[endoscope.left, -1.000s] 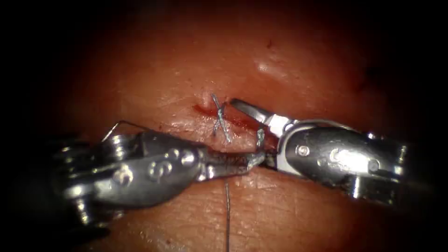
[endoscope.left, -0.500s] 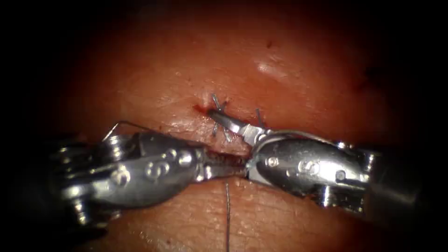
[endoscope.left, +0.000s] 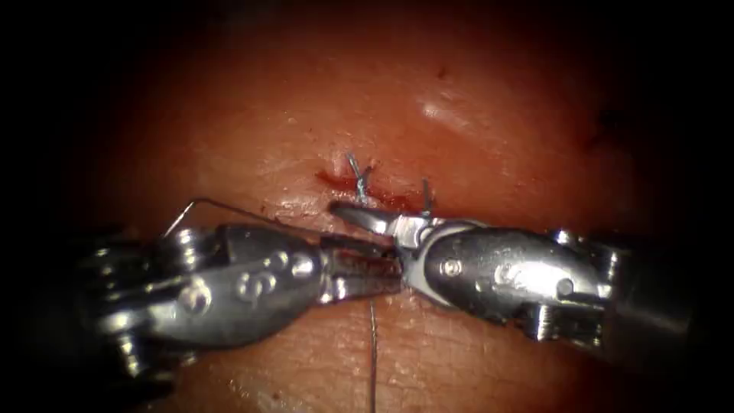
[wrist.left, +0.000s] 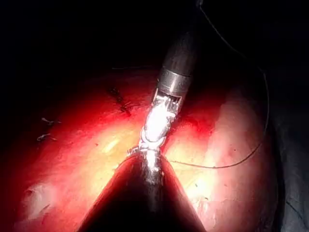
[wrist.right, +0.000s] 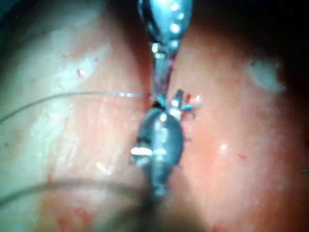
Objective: Wound Closure
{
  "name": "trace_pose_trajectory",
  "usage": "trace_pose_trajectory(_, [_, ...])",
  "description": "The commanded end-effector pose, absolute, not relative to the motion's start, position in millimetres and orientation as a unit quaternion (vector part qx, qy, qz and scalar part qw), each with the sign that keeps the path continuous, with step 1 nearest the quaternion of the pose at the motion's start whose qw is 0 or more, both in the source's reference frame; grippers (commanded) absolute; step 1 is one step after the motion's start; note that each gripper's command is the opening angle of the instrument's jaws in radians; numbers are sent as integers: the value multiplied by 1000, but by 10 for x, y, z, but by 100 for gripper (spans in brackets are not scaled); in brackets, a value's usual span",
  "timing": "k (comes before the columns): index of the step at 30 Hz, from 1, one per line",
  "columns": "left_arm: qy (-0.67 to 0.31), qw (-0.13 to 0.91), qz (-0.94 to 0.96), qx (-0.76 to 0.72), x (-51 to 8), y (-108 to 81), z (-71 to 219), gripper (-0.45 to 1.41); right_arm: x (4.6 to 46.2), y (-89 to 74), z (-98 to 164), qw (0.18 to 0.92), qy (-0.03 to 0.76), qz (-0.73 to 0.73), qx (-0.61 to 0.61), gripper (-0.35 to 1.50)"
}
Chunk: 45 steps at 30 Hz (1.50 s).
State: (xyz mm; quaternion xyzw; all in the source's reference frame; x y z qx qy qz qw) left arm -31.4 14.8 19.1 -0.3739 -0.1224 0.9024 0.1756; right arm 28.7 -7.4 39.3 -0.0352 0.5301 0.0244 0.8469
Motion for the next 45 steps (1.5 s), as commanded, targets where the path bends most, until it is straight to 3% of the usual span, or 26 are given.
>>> trace_pose_trajectory(1, [-122,175,902,-375,-319,151,196,-45,295,-75,398,847,530,18,-32,-35])
trace_pose_trajectory(15, [-122,178,898,-382,-316,152,190,-45,286,-74,401,861,508,10,-35,-35])
trace_pose_trajectory(18, [-125,181,893,-392,-303,163,180,-45,281,-75,401,866,494,49,-60,110])
trace_pose_trajectory(22, [-120,190,892,-393,-287,172,171,-45,274,-76,397,865,493,75,-58,133])
trace_pose_trajectory(26, [-112,199,893,-387,-282,171,172,-45,262,-79,390,863,491,102,-66,147])
trace_pose_trajectory(35, [-111,201,892,-389,-281,172,175,-45,256,-71,380,857,492,129,-82,148])
trace_pose_trajectory(45, [-118,197,891,-392,-290,164,182,-45,313,-52,391,857,492,113,-107,148])
